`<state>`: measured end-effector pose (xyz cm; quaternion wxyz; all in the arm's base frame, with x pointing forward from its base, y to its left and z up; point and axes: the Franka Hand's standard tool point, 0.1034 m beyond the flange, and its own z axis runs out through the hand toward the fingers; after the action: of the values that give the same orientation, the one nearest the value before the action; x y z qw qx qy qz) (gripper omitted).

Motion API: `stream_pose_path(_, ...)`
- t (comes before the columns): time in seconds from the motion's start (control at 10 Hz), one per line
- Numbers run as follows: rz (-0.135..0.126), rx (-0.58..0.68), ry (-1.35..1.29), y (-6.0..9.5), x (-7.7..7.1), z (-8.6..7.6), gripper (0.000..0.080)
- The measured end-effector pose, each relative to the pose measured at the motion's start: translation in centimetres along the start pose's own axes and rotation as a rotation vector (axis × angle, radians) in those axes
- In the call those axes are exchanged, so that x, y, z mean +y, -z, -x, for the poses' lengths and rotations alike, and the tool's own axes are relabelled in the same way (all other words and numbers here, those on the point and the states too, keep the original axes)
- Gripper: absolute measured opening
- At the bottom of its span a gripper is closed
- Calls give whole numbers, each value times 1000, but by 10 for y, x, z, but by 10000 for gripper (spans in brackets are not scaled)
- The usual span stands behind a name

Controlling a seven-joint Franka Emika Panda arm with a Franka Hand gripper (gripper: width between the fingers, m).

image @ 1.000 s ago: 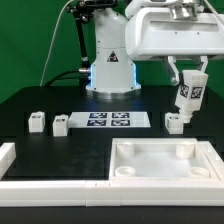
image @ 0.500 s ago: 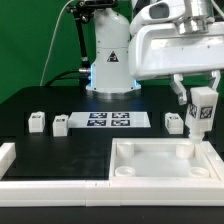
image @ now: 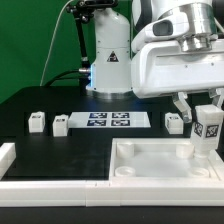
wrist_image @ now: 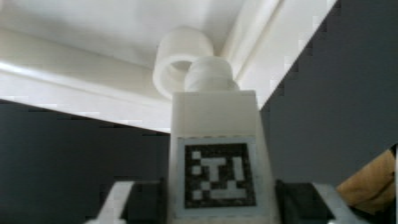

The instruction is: Assemble one leg

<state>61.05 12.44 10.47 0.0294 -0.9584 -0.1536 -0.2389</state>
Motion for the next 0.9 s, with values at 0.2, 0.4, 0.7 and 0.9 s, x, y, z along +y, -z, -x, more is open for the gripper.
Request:
stream_pose_path(0.2, 0, -1, 7, -1, 1, 1, 291)
stream_pose_path(0.4, 5, -3, 26, -10, 8, 2, 291)
stream_pose_path(0.7, 7, 1, 32, -14, 13, -2, 291)
stream_pose_path(0.9, 7, 12, 33, -15, 11, -2, 291)
